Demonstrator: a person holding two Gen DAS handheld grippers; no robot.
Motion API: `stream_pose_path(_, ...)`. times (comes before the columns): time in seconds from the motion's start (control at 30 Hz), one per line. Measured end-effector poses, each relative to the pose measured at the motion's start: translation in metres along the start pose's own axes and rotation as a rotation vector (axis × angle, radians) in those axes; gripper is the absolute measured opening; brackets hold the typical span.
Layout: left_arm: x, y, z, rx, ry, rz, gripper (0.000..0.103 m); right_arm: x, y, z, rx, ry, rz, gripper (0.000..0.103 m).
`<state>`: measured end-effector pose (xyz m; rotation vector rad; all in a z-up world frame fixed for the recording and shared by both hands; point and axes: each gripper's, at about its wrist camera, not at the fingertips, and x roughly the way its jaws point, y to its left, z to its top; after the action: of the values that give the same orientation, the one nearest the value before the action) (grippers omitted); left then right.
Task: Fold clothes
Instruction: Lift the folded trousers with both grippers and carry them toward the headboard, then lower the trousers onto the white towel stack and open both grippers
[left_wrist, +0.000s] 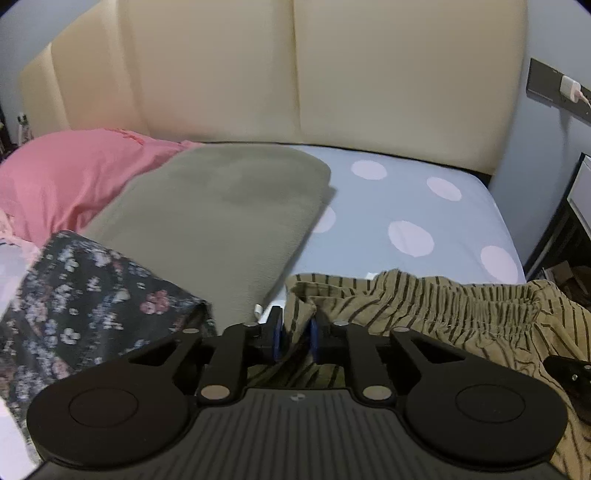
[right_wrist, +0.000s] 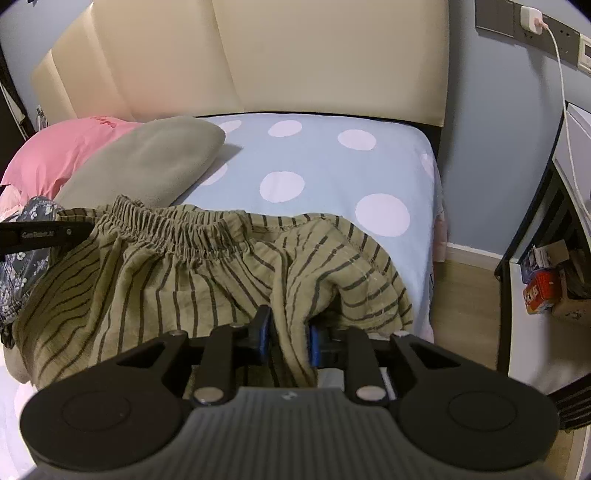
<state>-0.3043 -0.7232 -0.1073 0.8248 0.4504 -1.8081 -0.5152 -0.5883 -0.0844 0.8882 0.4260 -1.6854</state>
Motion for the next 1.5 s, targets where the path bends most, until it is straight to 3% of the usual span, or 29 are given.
stream_pose_path(0.13,-0.028,0.004,0.002,-0.013,-0.042,0.022,0.039,-0.018,0.000,0.004,0.026,-0.023,-0.019,0.036)
stream_pose_path(0.23,-0.047,0.008,0.001,-0.005,-0.064,0.031,0.039,-0.037,-0.003,0.004,0.047,-0.086,-0.029,0.051)
stream_pose_path(0.3,-0.058,0.010,0.001,0.000,-0.074,0.024,0.039,-0.049,-0.005,0.002,0.043,-0.151,-0.052,0.052)
stream_pose_path(0.33,-0.061,0.011,0.000,0.002,-0.075,0.016,0.037,-0.055,-0.006,0.001,0.041,-0.183,-0.064,0.050)
stream_pose_path(0.4,-0.064,0.011,-0.002,0.003,-0.063,-0.018,0.020,-0.062,-0.010,0.000,0.054,-0.223,-0.002,0.039)
stream_pose_path(0.47,-0.064,0.009,-0.007,0.015,-0.064,-0.047,0.018,-0.063,-0.012,0.000,0.067,-0.236,0.089,0.026)
stream_pose_path(0.6,-0.048,0.005,-0.026,0.017,-0.037,-0.088,0.015,-0.040,-0.007,0.000,0.059,-0.165,0.246,0.019)
stream_pose_path(0.73,-0.023,0.011,-0.041,-0.001,-0.001,-0.087,0.015,-0.008,-0.005,-0.001,0.066,-0.087,0.230,0.018)
stream_pose_path(0.87,0.004,0.017,-0.047,-0.020,0.025,-0.029,0.012,0.014,-0.013,0.002,0.114,-0.039,0.152,0.002)
stream_pose_path(0.97,0.011,0.025,-0.049,-0.073,0.026,-0.031,0.012,0.015,-0.013,0.005,0.144,-0.032,0.149,0.002)
stream_pose_path(1.1,-0.010,0.030,-0.053,-0.081,-0.028,-0.039,0.014,-0.007,-0.009,0.006,0.112,-0.068,0.156,0.016)
stream_pose_path(1.17,-0.025,0.034,-0.058,-0.089,-0.046,-0.037,0.015,-0.024,-0.013,0.000,0.098,-0.088,0.165,0.030)
stream_pose_path(1.33,-0.055,0.051,-0.068,-0.181,-0.043,-0.037,0.021,-0.067,-0.023,-0.014,0.068,-0.125,0.188,0.036)
stream_pose_path(1.5,-0.073,0.050,-0.082,-0.158,-0.009,-0.015,0.026,-0.086,-0.029,-0.043,0.028,-0.046,0.205,0.039)
